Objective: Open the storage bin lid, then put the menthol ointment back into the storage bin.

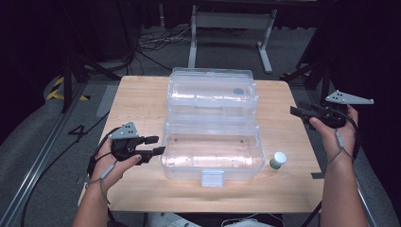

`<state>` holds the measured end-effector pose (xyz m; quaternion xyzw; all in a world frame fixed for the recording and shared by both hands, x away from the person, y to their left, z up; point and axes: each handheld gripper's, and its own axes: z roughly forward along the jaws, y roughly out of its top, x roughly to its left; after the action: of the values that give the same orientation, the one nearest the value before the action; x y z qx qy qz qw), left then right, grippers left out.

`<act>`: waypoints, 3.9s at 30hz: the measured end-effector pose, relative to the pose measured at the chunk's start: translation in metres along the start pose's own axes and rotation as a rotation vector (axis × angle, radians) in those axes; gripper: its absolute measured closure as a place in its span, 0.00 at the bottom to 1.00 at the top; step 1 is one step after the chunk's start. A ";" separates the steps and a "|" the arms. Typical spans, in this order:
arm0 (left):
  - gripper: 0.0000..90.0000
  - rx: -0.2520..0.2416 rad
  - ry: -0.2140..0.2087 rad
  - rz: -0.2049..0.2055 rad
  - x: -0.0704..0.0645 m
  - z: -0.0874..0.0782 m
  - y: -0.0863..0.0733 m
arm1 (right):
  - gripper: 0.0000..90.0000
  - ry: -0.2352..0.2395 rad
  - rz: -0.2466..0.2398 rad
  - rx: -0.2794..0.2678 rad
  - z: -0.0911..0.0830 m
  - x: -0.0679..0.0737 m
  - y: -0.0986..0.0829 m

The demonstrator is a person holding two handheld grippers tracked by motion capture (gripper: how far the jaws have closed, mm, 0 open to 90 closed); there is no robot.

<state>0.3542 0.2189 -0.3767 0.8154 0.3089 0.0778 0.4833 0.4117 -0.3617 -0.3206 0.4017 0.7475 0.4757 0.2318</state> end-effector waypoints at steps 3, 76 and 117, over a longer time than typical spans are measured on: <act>0.55 -0.007 0.025 -0.023 0.005 -0.003 0.000 | 0.56 -0.005 -0.022 0.022 -0.006 0.002 0.000; 0.47 0.075 0.132 -0.075 0.025 0.002 -0.013 | 0.52 0.367 -0.332 0.619 0.035 0.042 -0.029; 0.45 0.098 0.125 -0.091 0.033 0.007 -0.021 | 0.49 0.343 -0.423 0.891 0.074 0.038 -0.063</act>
<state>0.3745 0.2406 -0.4038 0.8168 0.3788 0.0914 0.4255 0.4196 -0.3059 -0.4084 0.2177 0.9694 0.1132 0.0034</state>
